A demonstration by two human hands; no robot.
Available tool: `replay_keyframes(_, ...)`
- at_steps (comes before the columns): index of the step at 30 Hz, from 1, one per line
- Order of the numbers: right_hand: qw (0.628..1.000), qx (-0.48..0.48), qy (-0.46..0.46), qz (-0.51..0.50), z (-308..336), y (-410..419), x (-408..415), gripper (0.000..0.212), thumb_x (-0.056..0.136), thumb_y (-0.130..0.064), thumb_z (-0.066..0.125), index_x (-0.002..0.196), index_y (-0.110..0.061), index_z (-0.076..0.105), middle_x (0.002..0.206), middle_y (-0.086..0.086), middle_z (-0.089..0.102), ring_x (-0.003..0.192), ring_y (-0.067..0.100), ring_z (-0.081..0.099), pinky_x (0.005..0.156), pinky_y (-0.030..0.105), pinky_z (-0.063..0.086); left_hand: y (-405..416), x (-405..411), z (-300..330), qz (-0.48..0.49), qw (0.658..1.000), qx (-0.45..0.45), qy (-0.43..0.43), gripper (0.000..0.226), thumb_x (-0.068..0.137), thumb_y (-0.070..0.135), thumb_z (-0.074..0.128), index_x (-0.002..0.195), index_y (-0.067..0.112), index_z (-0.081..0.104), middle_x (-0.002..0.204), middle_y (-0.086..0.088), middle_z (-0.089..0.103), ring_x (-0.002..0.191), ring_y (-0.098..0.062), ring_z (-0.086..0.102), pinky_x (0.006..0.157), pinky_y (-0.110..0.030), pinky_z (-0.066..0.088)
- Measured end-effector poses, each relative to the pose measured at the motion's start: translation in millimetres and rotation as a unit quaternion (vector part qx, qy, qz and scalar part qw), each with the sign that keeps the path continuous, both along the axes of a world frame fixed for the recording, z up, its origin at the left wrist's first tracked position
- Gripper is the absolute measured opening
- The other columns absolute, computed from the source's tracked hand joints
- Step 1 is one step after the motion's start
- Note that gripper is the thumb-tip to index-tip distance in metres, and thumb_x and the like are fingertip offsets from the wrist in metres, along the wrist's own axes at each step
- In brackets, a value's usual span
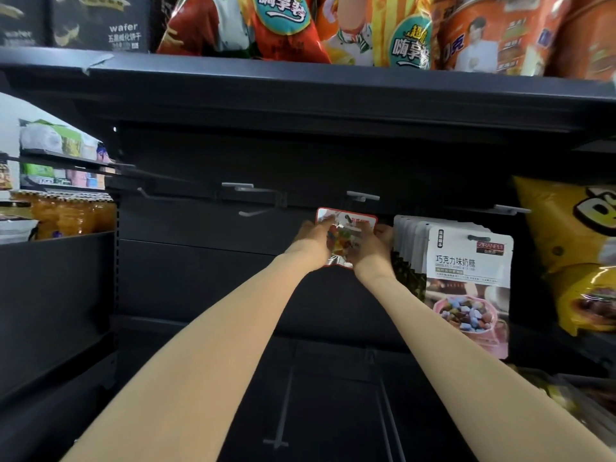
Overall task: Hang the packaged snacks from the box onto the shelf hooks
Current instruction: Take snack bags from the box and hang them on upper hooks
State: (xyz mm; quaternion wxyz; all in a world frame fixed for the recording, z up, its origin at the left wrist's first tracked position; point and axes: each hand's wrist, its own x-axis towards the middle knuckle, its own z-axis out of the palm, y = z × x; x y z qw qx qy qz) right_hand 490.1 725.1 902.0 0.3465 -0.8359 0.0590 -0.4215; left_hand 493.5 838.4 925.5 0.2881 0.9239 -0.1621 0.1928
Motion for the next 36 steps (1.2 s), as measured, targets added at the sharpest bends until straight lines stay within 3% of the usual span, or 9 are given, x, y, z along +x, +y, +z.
replay_keyframes(2, 0.999, -0.025, -0.017, 0.037, -3, 4, -18, 0.038, 0.095, -0.010, 0.051, 0.131, -0.011, 0.040, 0.127, 0.006, 0.039, 0.118, 0.025, 0.045, 0.079, 0.016, 0.047, 4, -9, -3, 0.006, 0.999, -0.018, -0.036, 0.060, 0.092, 0.006, 0.050, 0.144, 0.031, 0.031, 0.136, -0.012, 0.035, 0.116, -0.032, 0.051, 0.090, -0.034, 0.050)
replay_keyframes(5, 0.994, -0.082, -0.038, 0.055, -16, 10, -36, 0.040, 0.090, 0.002, 0.048, 0.129, -0.007, 0.050, 0.132, 0.014, 0.042, 0.123, 0.031, 0.040, 0.100, 0.034, 0.039, 19, -31, -14, -0.028, 0.995, -0.051, -0.083, 0.046, 0.092, 0.008, 0.052, 0.135, 0.022, 0.045, 0.123, -0.012, 0.048, 0.107, -0.028, 0.057, 0.089, -0.036, 0.051)
replay_keyframes(10, 0.982, -0.076, -0.058, 0.161, -35, 48, -68, 0.025, 0.091, -0.002, 0.050, 0.112, -0.014, 0.058, 0.112, 0.002, 0.057, 0.104, 0.013, 0.055, 0.087, 0.023, 0.045, 72, -71, -39, -0.014, 0.978, -0.061, -0.197, 0.032, 0.093, 0.014, 0.052, 0.126, 0.014, 0.053, 0.111, -0.005, 0.061, 0.101, -0.016, 0.060, 0.087, -0.036, 0.052)
replay_keyframes(15, 0.955, -0.061, -0.023, 0.288, -52, 129, -97, 0.024, 0.091, -0.002, 0.049, 0.106, -0.019, 0.057, 0.106, -0.003, 0.058, 0.095, 0.005, 0.055, 0.082, 0.014, 0.041, 152, -114, -79, 0.086, 0.971, -0.043, -0.217, 0.026, 0.093, 0.019, 0.054, 0.119, 0.015, 0.054, 0.095, 0.005, 0.064, 0.090, -0.012, 0.059, 0.078, -0.035, 0.052)
replay_keyframes(18, 0.933, -0.081, 0.002, 0.350, -72, 195, -109, 0.023, 0.092, -0.005, 0.049, 0.107, -0.019, 0.058, 0.105, -0.004, 0.056, 0.092, 0.004, 0.054, 0.079, 0.012, 0.042, 218, -139, -112, 0.150, 0.969, -0.045, -0.189, 0.024, 0.092, 0.018, 0.054, 0.115, 0.014, 0.057, 0.092, 0.004, 0.066, 0.089, -0.014, 0.060, 0.078, -0.036, 0.052)
replay_keyframes(22, 0.900, -0.116, 0.036, 0.419, -114, 302, -122, 0.024, 0.091, -0.005, 0.046, 0.108, -0.016, 0.059, 0.105, -0.001, 0.057, 0.098, 0.012, 0.054, 0.086, 0.026, 0.045, 325, -168, -168, 0.261, 0.955, -0.058, -0.126, 0.021, 0.091, 0.017, 0.053, 0.112, 0.015, 0.058, 0.094, 0.002, 0.066, 0.089, -0.020, 0.060, 0.077, -0.039, 0.050)
replay_keyframes(28, 0.826, -0.216, 0.153, 0.497, -208, 480, -145, 0.030, 0.091, -0.007, 0.043, 0.119, -0.012, 0.055, 0.115, 0.008, 0.055, 0.112, 0.024, 0.049, 0.090, 0.040, 0.045, 493, -224, -264, 0.387, 0.919, -0.064, 0.049, 0.021, 0.092, 0.015, 0.049, 0.111, 0.012, 0.057, 0.101, -0.007, 0.064, 0.095, -0.029, 0.060, 0.078, -0.036, 0.047)
replay_keyframes(33, 0.751, -0.267, 0.284, 0.533, -281, 586, -160, 0.039, 0.092, -0.009, 0.046, 0.131, -0.010, 0.047, 0.125, 0.014, 0.051, 0.116, 0.029, 0.049, 0.089, 0.034, 0.041, 601, -275, -332, 0.415, 0.894, -0.037, 0.161, 0.014, 0.090, 0.007, 0.047, 0.102, 0.005, 0.055, 0.101, -0.018, 0.062, 0.100, -0.035, 0.057, 0.080, -0.041, 0.043)
replay_keyframes(36, 0.713, -0.282, 0.343, 0.542, -311, 628, -163, 0.046, 0.094, -0.010, 0.047, 0.140, -0.013, 0.041, 0.135, 0.012, 0.049, 0.118, 0.028, 0.051, 0.090, 0.034, 0.044, 644, -296, -359, 0.401, 0.888, -0.008, 0.223, 0.034, 0.090, 0.004, 0.045, 0.123, 0.001, 0.051, 0.119, -0.021, 0.058, 0.114, -0.035, 0.053, 0.091, -0.037, 0.040)
